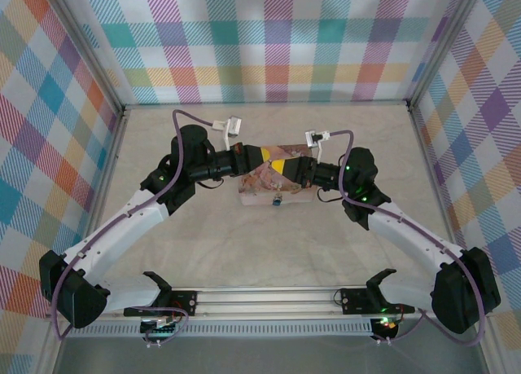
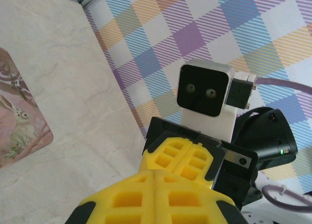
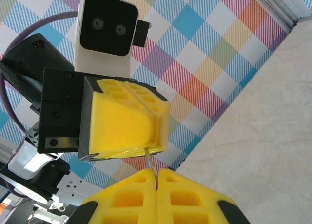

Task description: Unlock the padlock with the key

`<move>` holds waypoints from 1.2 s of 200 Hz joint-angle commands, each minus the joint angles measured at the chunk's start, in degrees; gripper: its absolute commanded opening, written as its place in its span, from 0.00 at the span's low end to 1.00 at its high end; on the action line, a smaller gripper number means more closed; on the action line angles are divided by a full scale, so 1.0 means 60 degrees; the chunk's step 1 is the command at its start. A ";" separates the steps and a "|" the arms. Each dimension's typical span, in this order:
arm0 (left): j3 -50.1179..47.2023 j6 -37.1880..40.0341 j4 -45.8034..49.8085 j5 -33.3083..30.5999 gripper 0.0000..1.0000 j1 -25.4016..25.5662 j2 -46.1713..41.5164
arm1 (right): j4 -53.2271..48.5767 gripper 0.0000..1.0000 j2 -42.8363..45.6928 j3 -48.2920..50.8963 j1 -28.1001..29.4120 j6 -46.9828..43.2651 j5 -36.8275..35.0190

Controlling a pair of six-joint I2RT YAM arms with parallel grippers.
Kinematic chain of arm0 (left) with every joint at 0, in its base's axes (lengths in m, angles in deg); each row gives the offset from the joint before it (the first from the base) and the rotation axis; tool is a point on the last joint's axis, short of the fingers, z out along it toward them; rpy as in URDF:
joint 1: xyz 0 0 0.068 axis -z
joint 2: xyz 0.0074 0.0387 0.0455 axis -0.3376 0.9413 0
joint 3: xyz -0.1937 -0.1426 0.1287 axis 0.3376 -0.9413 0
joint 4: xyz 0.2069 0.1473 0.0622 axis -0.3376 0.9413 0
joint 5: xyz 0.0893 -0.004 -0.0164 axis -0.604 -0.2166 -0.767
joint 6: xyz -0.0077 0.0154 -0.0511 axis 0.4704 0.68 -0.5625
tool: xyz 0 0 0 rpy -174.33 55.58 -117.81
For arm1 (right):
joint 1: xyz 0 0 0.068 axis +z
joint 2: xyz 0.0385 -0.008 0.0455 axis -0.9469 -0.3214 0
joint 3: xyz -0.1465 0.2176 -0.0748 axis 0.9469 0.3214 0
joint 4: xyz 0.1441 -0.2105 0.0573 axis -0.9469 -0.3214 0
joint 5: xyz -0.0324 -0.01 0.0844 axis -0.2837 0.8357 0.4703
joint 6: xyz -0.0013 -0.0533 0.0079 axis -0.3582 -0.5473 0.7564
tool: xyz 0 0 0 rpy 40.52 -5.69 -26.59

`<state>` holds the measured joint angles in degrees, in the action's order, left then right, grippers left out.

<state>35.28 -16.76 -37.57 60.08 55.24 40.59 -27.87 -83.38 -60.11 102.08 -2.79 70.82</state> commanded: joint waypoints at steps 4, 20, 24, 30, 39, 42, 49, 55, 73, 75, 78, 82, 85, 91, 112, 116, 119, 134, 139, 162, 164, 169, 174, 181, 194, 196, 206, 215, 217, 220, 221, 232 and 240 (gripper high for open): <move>0.0168 0.0208 -0.0049 0.0101 0.00 0.0161 -0.0043 | 0.0031 0.02 0.0089 0.0104 0.0062 0.0012 -0.0172; 0.0334 0.0417 0.0316 0.0056 0.00 0.0161 -0.0030 | -0.0462 0.20 0.0216 0.0060 0.0062 -0.0210 -0.0327; 0.0381 0.0481 0.0436 0.0041 0.00 0.0161 -0.0034 | -0.0561 0.24 0.0251 0.0069 0.0057 -0.0285 -0.0354; 0.0473 0.0590 0.0639 0.0013 0.00 0.0161 -0.0017 | -0.0728 0.29 0.0335 0.0056 0.0051 -0.0385 -0.0418; 0.0607 0.0744 0.0957 -0.0018 0.00 0.0161 0.0016 | -0.0934 0.34 0.0488 0.0071 0.0040 -0.0514 -0.0542; 0.0655 0.0784 0.1040 -0.0011 0.00 0.0161 0.0034 | -0.1004 0.36 0.0532 0.0078 0.0046 -0.0547 -0.0573; 0.0759 0.0845 0.1210 0.0043 0.00 0.0161 0.0082 | -0.1097 0.38 0.0624 0.0080 0.0047 -0.0625 -0.0638; 0.0812 0.0892 0.1326 0.0114 0.00 0.0161 0.0114 | -0.1175 0.41 0.0694 0.0070 0.0051 -0.0682 -0.0673; 0.0979 0.0961 0.1545 0.0340 0.00 0.0158 0.0260 | -0.1299 0.45 0.0778 0.0004 0.0047 -0.0776 -0.0675; 0.0989 0.0972 0.1586 0.0346 0.00 0.0160 0.0286 | -0.1344 0.46 0.0781 -0.0004 0.0044 -0.0774 -0.0667; 0.1027 0.0995 0.1646 0.0359 0.00 0.0161 0.0304 | -0.1286 0.47 0.0768 -0.0017 0.0047 -0.0770 -0.0652; 0.1073 0.1034 0.1721 0.0362 0.00 0.0161 0.0330 | -0.1255 0.48 0.0760 -0.0018 0.0040 -0.0762 -0.0634; 0.1100 0.1051 0.1755 0.0370 0.00 0.0161 0.0346 | -0.1245 0.49 0.0753 -0.0021 0.0050 -0.0755 -0.0623; 0.1120 0.1067 0.1800 0.0377 0.00 0.0161 0.0374 | -0.1214 0.49 0.0713 -0.0056 0.0047 -0.0738 -0.0576; 0.1152 0.1038 0.1751 0.0407 0.00 0.0161 0.0432 | -0.0954 0.49 0.0517 -0.0102 0.0047 -0.0576 -0.0408; 0.1147 0.1030 0.1744 0.0407 0.00 0.0161 0.0431 | -0.0954 0.49 0.0472 -0.0113 0.0060 -0.0545 -0.0365; 0.1151 0.1030 0.1737 0.0407 0.00 0.0161 0.0434 | -0.0893 0.49 0.0441 -0.0130 0.0062 -0.0529 -0.0336; 0.1139 0.1013 0.1697 0.0378 0.00 0.0161 0.0441 | -0.0747 0.46 0.0280 -0.0205 0.0102 -0.0451 -0.0151; 0.1122 0.1000 0.1673 0.0377 0.00 0.0161 0.0435 | -0.0710 0.45 0.0245 -0.0221 0.0117 -0.0436 -0.0121; 0.1066 0.0962 0.1605 0.0335 0.00 0.0161 0.0428 | -0.0711 0.40 0.0181 -0.0295 0.0164 -0.0447 -0.0044; 0.1059 0.0969 0.1605 0.0327 0.00 0.0158 0.0426 | -0.0728 0.40 0.0181 -0.0299 0.0164 -0.0458 -0.0033; 0.1050 0.0948 0.1597 0.0303 0.00 0.0161 0.0427 | -0.0756 0.40 0.0173 -0.0296 0.0165 -0.0476 -0.0029; 0.1052 0.0942 0.1597 0.0290 0.00 0.0161 0.0426 | -0.0748 0.38 0.0170 -0.0304 0.0165 -0.0482 -0.0016; 0.1052 0.0954 0.1590 0.0293 0.00 0.0161 0.0419 | -0.0770 0.36 0.0164 -0.0311 0.0179 -0.0491 -0.0007; 0.1066 0.0953 0.1575 0.0293 0.00 0.0150 0.0426 | -0.0776 0.32 0.0159 -0.0314 0.0179 -0.0520 0.0055; 0.1066 0.0967 0.1575 0.0290 0.00 0.0159 0.0426 | -0.0774 0.32 0.0153 -0.0314 0.0187 -0.0520 0.0058; 0.1079 0.0957 0.1575 0.0290 0.00 0.0161 0.0426 | -0.0802 0.31 0.0152 -0.0311 0.0193 -0.0528 0.0046; 0.1061 0.0971 0.1588 0.0264 0.00 0.0161 0.0426 | -0.0830 0.29 0.0148 -0.0299 0.0194 -0.0535 0.0046; 0.1065 0.0975 0.1590 0.0261 0.00 0.0161 0.0426 | -0.0831 0.29 0.0151 -0.0292 0.0194 -0.0538 0.0045; 0.1066 0.0985 0.1583 0.0249 0.00 0.0161 0.0426 | -0.0830 0.28 0.0151 -0.0281 0.0194 -0.0548 0.0044; 0.1066 0.0978 0.1586 0.0247 0.00 0.0161 0.0433 | -0.0846 0.27 0.0151 -0.0283 0.0194 -0.0549 0.0044; 0.1066 0.0978 0.1583 0.0231 0.00 0.0161 0.0433 | -0.0803 0.21 0.0148 -0.0267 0.0194 -0.0549 0.0052; 0.1055 0.0981 0.1575 0.0246 0.00 0.0161 0.0426 | -0.0790 0.16 0.0148 -0.0255 0.0194 -0.0556 0.0059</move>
<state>40.24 -11.86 -27.39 61.19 55.65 43.35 -34.38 -82.31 -59.89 102.84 -5.61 70.03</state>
